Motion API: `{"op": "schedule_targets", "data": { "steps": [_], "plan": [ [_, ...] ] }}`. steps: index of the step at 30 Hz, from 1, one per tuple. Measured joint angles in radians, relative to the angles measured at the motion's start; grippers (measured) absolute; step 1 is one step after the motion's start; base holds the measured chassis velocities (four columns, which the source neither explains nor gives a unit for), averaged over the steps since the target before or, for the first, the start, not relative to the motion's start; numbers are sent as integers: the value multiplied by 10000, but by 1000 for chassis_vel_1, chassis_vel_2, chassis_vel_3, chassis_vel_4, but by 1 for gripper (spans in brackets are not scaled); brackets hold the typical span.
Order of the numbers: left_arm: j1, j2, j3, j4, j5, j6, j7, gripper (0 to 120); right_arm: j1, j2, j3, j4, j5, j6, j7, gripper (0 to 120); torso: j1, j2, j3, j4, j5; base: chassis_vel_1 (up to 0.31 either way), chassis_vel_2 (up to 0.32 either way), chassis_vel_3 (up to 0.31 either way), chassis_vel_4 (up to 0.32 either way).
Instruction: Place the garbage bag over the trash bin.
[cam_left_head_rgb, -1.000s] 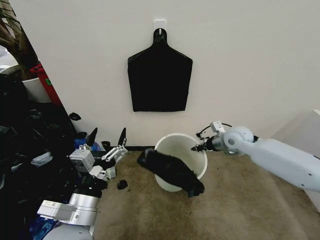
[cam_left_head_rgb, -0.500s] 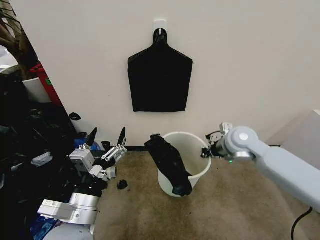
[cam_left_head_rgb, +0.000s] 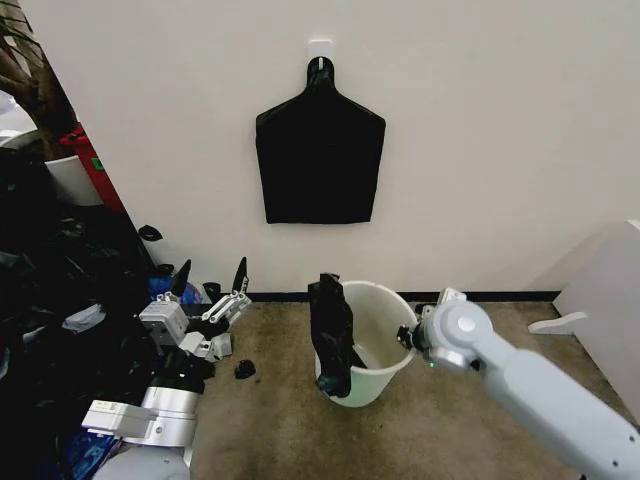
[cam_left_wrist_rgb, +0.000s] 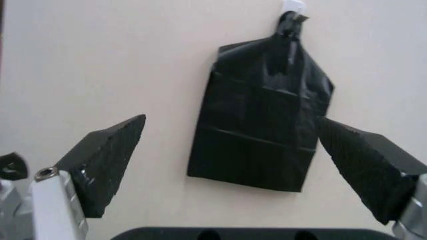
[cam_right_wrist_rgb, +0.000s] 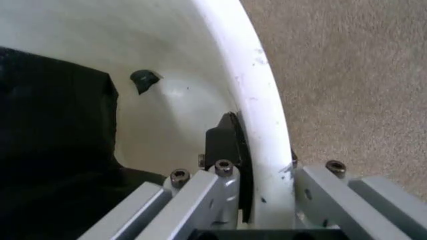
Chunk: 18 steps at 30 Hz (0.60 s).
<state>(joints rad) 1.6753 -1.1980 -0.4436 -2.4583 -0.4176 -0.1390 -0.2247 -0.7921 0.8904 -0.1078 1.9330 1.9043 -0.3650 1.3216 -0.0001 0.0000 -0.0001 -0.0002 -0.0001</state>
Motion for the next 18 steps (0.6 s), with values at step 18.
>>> {"op": "schedule_targets", "data": {
  "steps": [18],
  "plan": [
    [121, -520, -200, 125, 80, -112, -79, 100, -415, 672, -201, -577, -1184, -46, -479, 0, 0, 0, 1, 2, 1, 0, 0, 0, 0]
  ]
}}
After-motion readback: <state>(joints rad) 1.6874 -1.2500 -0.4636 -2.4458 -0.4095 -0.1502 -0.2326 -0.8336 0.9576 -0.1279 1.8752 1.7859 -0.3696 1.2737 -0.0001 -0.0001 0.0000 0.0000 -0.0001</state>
